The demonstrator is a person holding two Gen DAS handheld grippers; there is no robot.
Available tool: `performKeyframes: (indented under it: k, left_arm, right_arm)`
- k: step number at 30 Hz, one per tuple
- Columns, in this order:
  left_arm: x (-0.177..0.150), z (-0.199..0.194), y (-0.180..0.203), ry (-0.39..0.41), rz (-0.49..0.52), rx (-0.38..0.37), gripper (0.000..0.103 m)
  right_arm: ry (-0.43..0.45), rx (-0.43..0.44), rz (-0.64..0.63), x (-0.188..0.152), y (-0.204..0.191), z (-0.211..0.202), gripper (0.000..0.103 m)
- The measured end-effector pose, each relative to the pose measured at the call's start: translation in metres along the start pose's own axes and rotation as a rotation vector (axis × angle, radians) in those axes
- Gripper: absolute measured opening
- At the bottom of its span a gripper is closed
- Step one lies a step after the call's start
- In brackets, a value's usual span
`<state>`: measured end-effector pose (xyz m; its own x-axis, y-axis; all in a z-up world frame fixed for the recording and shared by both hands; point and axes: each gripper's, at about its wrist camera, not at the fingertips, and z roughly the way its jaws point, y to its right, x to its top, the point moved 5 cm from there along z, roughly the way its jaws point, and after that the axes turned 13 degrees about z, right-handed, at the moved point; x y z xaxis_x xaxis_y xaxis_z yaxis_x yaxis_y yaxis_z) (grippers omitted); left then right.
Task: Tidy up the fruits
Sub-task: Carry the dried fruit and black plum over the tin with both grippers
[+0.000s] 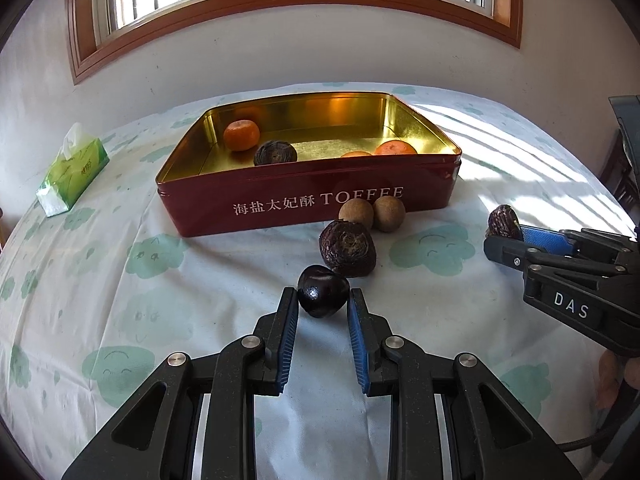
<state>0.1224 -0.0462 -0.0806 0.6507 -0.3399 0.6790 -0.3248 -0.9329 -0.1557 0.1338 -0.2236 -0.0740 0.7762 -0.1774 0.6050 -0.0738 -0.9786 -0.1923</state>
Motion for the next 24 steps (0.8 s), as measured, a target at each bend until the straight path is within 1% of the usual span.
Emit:
performKeyframes:
  k: [4,8,15,24]
  left_arm:
    - [-0.001,0.001,-0.004,-0.002,-0.026,-0.012,0.026]
    - [0.0,-0.004,-0.005,0.021,-0.038,-0.03,0.026]
    - [0.002,-0.009,-0.018,0.035,-0.097,-0.06,0.026]
    - [0.001,-0.012,-0.038,0.019,-0.138,-0.009,0.026]
  right_arm:
    - [-0.001,0.0,0.001,0.0,0.0,0.0,0.033]
    - [-0.003,-0.001,0.0,0.0,0.0,0.0,0.032]
    - [-0.003,0.002,0.014,-0.001,0.001,-0.004,0.032]
    - [0.008,0.003,0.018,0.002,0.002,-0.012,0.032]
